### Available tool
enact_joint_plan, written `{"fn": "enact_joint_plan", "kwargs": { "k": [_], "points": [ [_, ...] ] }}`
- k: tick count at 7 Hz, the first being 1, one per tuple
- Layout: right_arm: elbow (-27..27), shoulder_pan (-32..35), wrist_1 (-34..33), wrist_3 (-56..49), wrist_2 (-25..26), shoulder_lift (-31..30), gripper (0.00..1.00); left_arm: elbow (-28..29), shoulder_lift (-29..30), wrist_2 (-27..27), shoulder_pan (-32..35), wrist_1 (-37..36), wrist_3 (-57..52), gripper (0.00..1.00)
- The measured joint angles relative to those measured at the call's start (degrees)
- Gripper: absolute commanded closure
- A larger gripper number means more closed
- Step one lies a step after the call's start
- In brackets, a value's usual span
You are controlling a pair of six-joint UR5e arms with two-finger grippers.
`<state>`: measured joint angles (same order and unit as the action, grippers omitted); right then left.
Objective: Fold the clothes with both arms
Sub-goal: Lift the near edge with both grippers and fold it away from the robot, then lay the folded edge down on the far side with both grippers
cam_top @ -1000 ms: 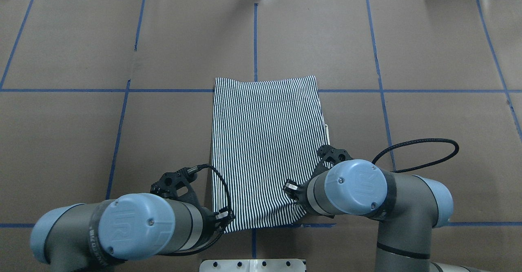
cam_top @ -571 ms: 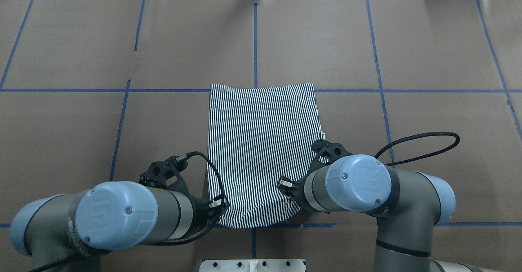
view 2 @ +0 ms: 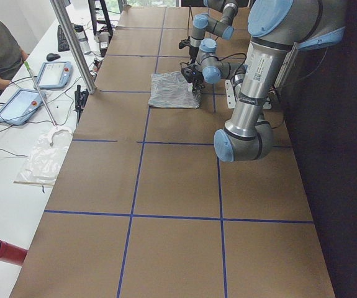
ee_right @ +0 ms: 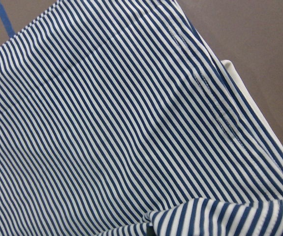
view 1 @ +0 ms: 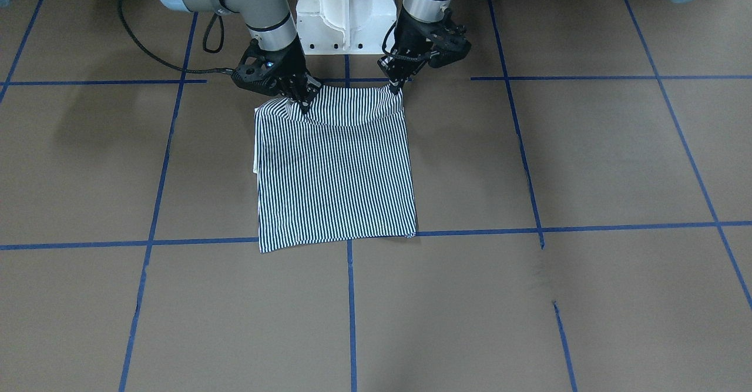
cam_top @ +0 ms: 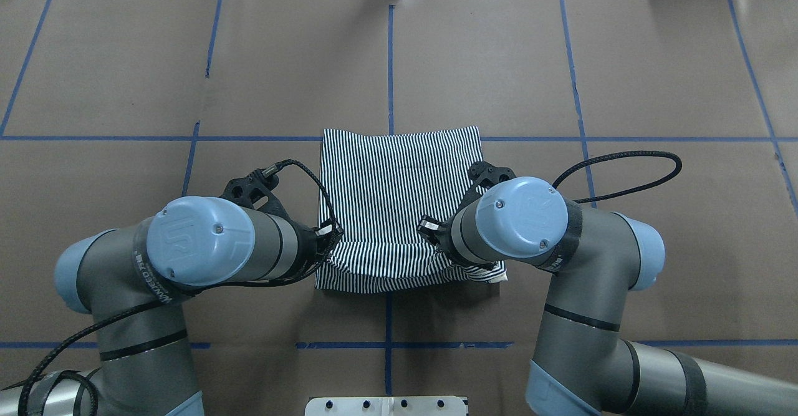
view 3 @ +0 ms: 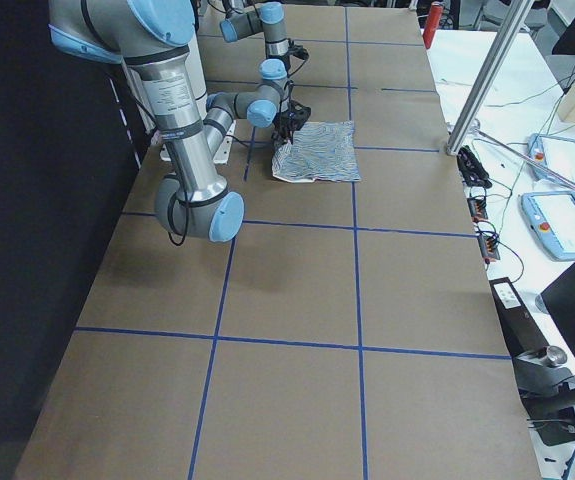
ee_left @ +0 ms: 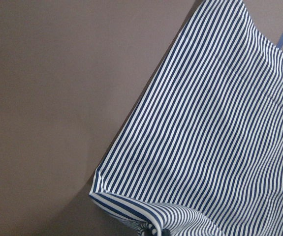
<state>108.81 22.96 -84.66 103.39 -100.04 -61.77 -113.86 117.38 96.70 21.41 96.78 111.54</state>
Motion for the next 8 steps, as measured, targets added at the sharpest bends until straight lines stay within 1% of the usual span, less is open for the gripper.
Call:
{"fn": "enact_joint_plan", "kwargs": {
  "k": [1,2,3,4,5,6,7,8],
  "points": [
    [-1.1,1.6,0.5,-0.8,-0.2,0.9,1.00,1.1,0.9,0.1,1.3,0.8,-0.1,1.00],
    [-5.1,4.9,0.6,-4.1,-1.7,3.7,0.86,3.2,2.5,0.3,4.5,1.3,-0.4,0.22],
    [-13.1,9.1,1.2,-9.5,-4.7,8.3,0.01,7.6,4.3,0.4,8.3,2.3,-1.5,0.00],
    [-22.9,13.3,3.8,-15.5,-7.3,13.1,0.00,13.4,5.5,0.5,12.1,5.0,-4.8,0.00],
    [-31.1,16.7,8.1,-22.0,-8.5,16.0,0.00,18.0,6.1,0.5,15.1,8.3,-9.4,0.00],
    [-36.4,19.2,11.0,-28.3,-9.2,17.5,0.00,20.7,6.2,0.5,17.1,10.3,-12.8,0.00],
    [-39.3,20.9,12.1,-32.5,-9.9,18.4,0.00,21.6,6.2,0.6,17.9,11.0,-14.4,0.00],
    [-40.6,21.9,12.4,-35.5,-10.4,18.7,0.00,21.8,6.2,1.3,18.2,11.3,-15.1,0.00]
  ]
}}
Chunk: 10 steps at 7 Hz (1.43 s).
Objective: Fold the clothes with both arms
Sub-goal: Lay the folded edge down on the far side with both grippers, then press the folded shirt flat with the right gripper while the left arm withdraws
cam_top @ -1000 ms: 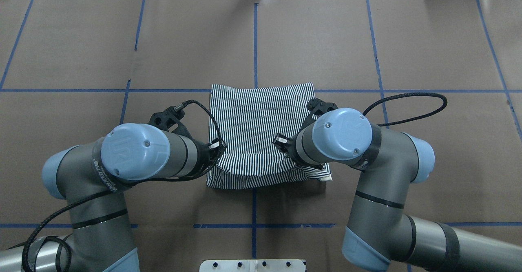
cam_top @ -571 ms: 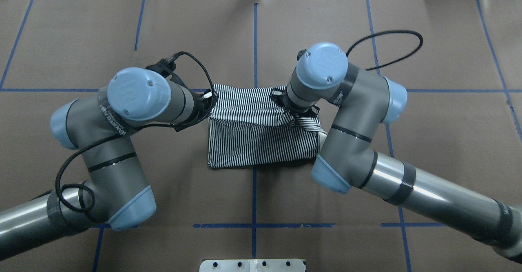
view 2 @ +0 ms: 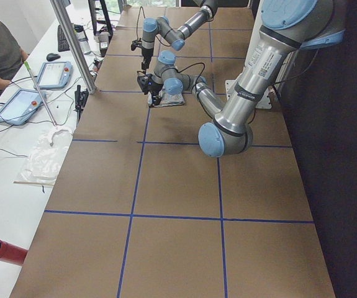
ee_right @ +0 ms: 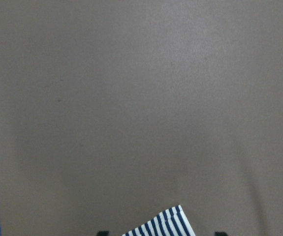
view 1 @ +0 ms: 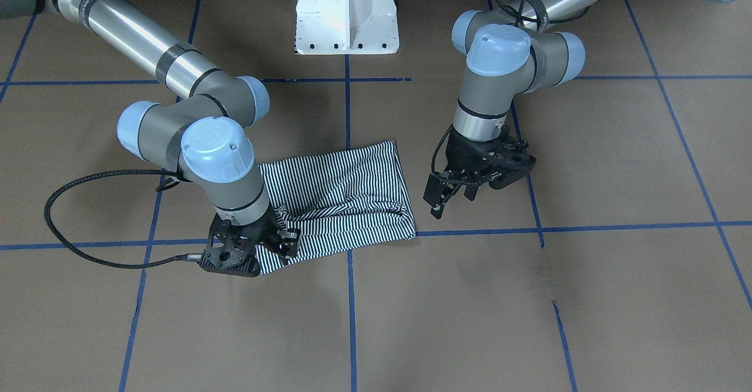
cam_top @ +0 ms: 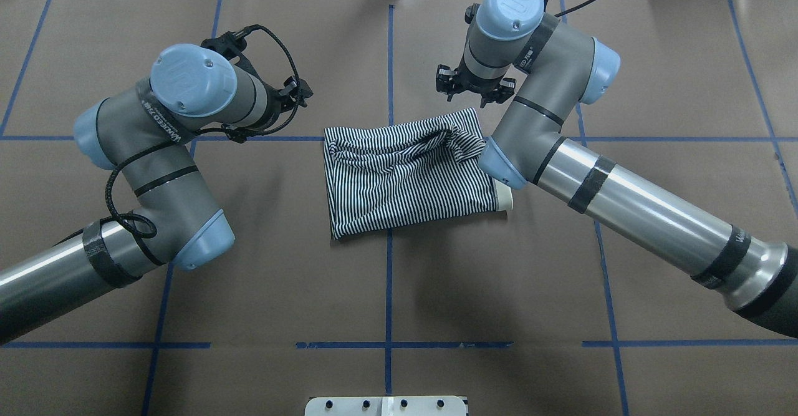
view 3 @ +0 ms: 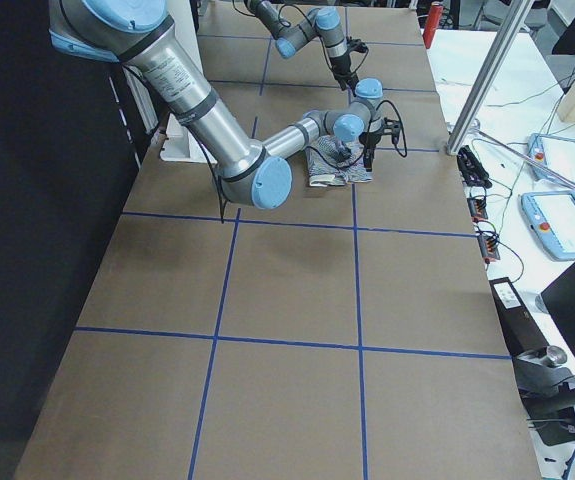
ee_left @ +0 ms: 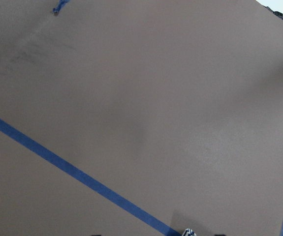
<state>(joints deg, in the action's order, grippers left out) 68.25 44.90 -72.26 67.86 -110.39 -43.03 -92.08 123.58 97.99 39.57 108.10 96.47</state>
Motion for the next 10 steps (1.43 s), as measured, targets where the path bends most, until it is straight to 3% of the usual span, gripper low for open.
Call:
{"fn": "enact_joint_plan", "kwargs": {
  "k": [4,6,7,8,10],
  "points": [
    [2.7,2.0,-4.0,-6.6,-4.4,-0.3,0.00,1.0,1.9,3.0,-1.5,2.5,3.3,0.00],
    [10.7,2.1,-12.7,-9.7,-6.4,-1.4,0.00,2.8,3.8,3.7,-2.5,3.1,4.7,0.00],
    [15.5,-0.5,-18.4,-9.9,-4.8,-1.4,0.00,2.9,3.9,5.2,-2.0,2.9,3.0,0.00],
    [17.9,-5.0,-22.0,-10.0,0.3,-1.2,0.00,2.9,3.9,7.0,-0.6,2.7,1.0,0.00],
    [15.7,-12.4,-24.0,-11.2,10.9,0.3,0.00,2.7,2.6,9.8,2.1,2.7,-2.4,0.00]
  ]
}}
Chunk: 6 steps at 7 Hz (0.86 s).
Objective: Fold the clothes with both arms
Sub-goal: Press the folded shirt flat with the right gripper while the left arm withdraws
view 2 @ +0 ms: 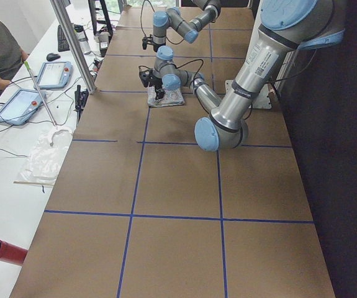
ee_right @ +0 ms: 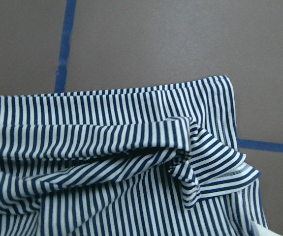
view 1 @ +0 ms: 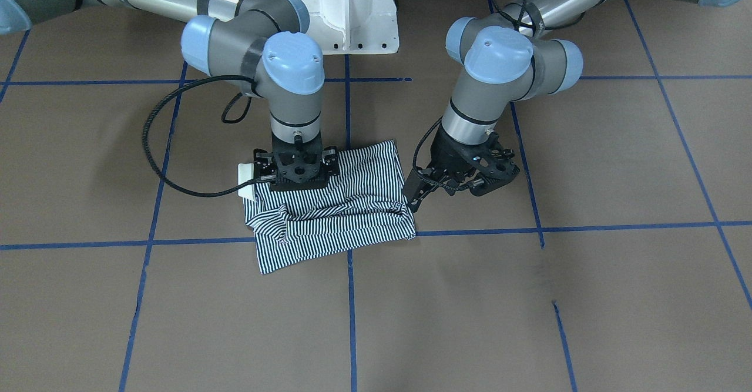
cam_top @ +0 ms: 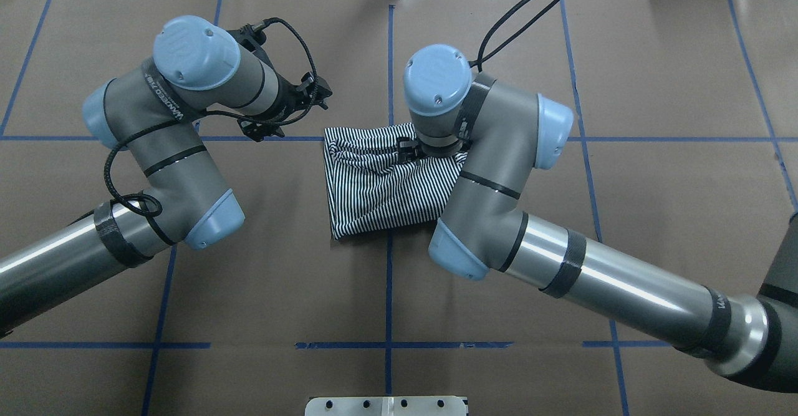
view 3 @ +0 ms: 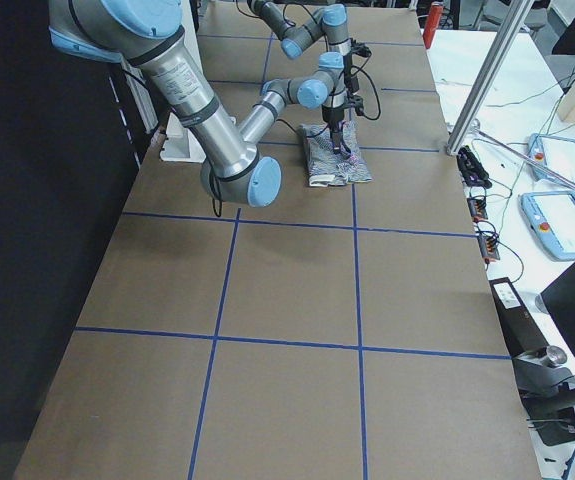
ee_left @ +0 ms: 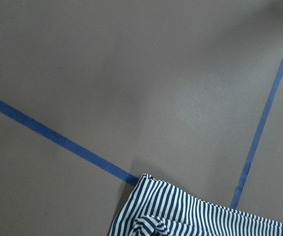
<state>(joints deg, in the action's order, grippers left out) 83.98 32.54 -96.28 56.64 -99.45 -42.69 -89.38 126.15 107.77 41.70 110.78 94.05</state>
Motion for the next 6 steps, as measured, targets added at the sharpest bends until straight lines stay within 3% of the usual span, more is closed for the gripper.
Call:
{"fn": "enact_joint_plan", "kwargs": {
  "k": [3,6],
  "points": [
    [-11.5,0.9,5.8,-5.2,4.3,3.5,0.00,-2.5,-2.5,2.0,2.5,-0.2,-1.0,0.00],
    [-22.9,7.5,13.1,-14.2,4.7,5.8,0.00,-4.7,-3.8,2.3,2.7,-0.3,-0.6,0.00]
  ]
}}
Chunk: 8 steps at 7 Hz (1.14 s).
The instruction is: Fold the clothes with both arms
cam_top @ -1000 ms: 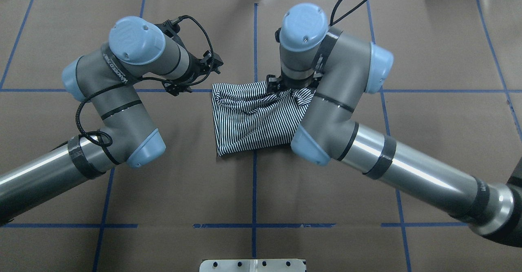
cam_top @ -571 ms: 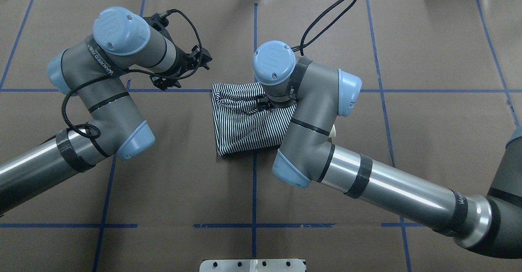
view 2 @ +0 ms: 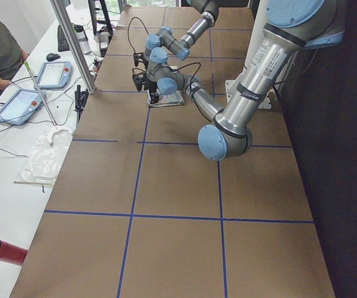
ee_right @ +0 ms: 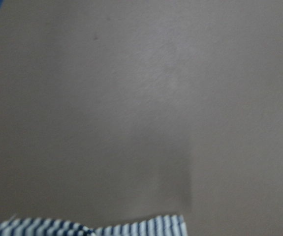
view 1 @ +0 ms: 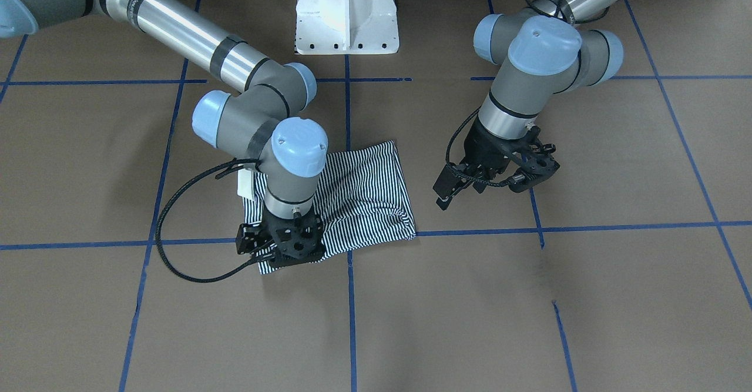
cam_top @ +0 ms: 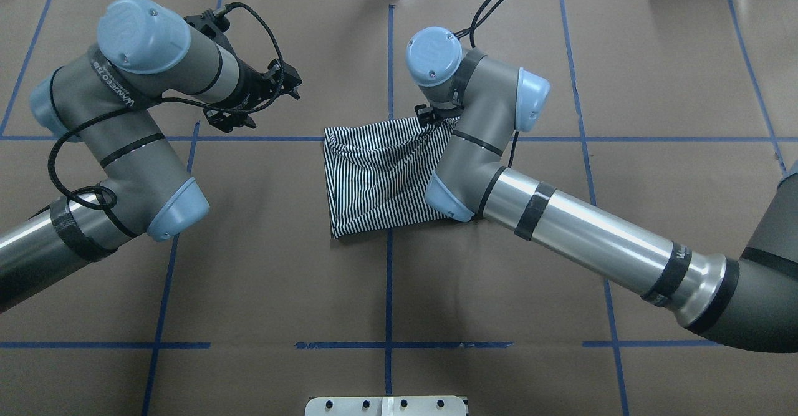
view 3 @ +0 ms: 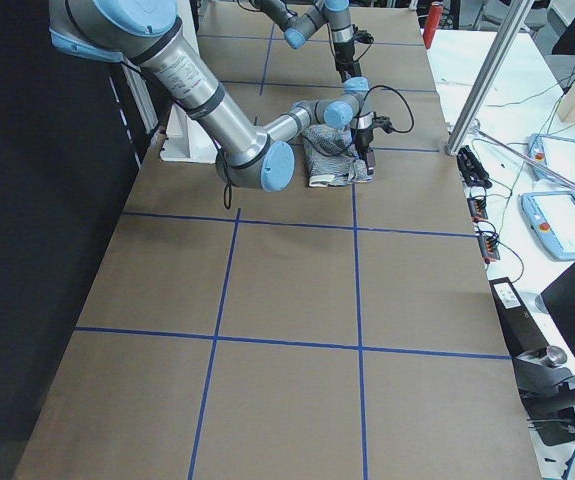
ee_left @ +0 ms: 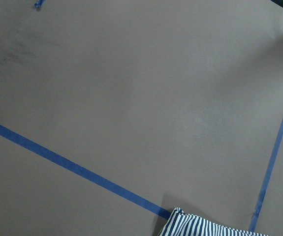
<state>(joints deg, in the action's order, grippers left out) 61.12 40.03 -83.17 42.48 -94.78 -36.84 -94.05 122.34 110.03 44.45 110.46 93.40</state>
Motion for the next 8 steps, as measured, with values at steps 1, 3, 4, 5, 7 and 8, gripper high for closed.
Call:
{"fn": "enact_joint_plan", "kwargs": {
  "k": [1,3,4,5,7,8],
  "points": [
    [-2.7,2.4,2.1,-3.4,-0.2,0.1,0.00,-0.7,-0.1,0.0,0.0,-0.1,0.1,0.00],
    [-4.8,7.2,4.3,-8.5,-3.5,0.3,0.00,-1.4,-0.1,0.1,0.1,-0.8,0.0,0.00],
    [-3.9,10.3,4.3,-10.0,-8.5,0.1,0.00,-1.5,-0.1,0.6,1.0,-1.1,-0.4,0.00],
    [-1.3,14.2,3.4,-11.8,-15.0,-1.4,0.00,-2.2,-0.1,2.1,3.0,-2.3,-2.5,0.00],
    [7.7,24.1,-2.0,-22.0,-25.3,-9.3,0.00,-6.2,-1.4,4.6,9.2,-9.8,-14.4,0.00],
    [12.2,29.2,-6.2,-28.7,-28.4,-13.7,0.00,-8.4,-3.4,6.3,13.4,-13.5,-22.7,0.00]
  ]
}}
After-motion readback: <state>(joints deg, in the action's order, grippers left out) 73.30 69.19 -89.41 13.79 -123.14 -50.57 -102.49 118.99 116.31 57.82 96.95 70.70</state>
